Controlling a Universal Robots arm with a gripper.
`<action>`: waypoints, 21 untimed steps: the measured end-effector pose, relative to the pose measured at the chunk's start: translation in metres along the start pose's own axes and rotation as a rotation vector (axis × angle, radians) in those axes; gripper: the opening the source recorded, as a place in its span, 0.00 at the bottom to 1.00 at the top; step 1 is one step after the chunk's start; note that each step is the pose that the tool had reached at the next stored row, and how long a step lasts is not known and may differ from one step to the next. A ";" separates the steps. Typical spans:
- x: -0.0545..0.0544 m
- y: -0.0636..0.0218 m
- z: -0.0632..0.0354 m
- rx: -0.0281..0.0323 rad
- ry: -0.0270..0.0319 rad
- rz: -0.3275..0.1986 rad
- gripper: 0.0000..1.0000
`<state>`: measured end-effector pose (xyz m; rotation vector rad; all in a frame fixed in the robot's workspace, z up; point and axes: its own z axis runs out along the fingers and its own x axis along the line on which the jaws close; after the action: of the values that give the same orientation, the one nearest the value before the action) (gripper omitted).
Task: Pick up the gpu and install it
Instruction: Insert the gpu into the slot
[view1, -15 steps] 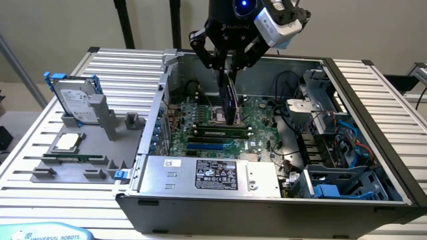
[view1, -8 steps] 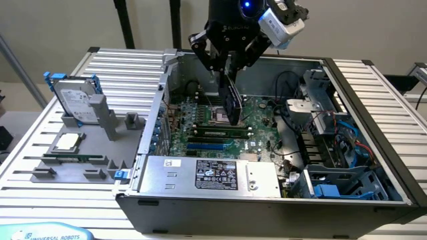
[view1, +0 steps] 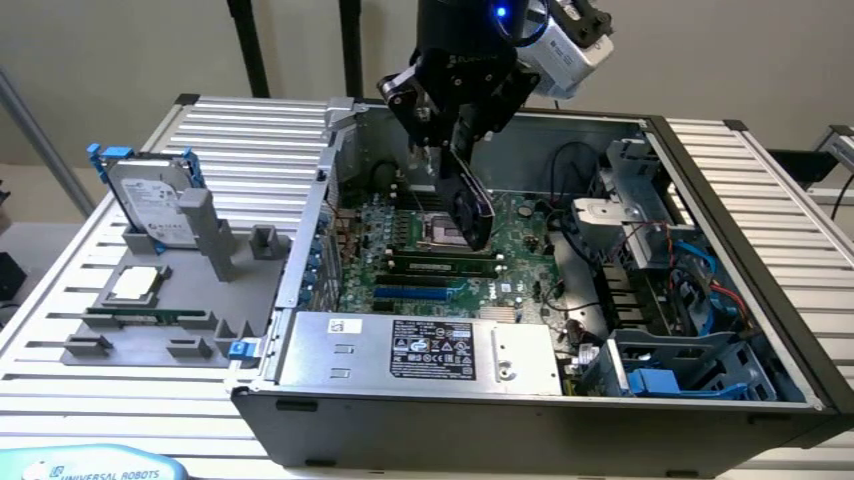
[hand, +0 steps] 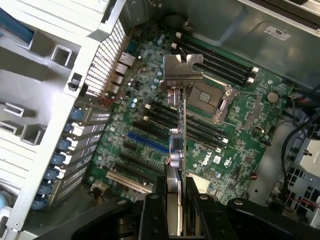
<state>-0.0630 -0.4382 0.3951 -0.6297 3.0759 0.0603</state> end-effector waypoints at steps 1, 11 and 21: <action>0.000 0.0000 0.0004 -0.0001 0.0005 -0.019 0.27; 0.000 -0.0001 0.0037 -0.0007 0.0049 -0.200 0.27; 0.000 -0.0003 0.0071 -0.0014 0.0096 -0.382 0.27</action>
<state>-0.0630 -0.4382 0.3879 -1.2033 2.9026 0.0580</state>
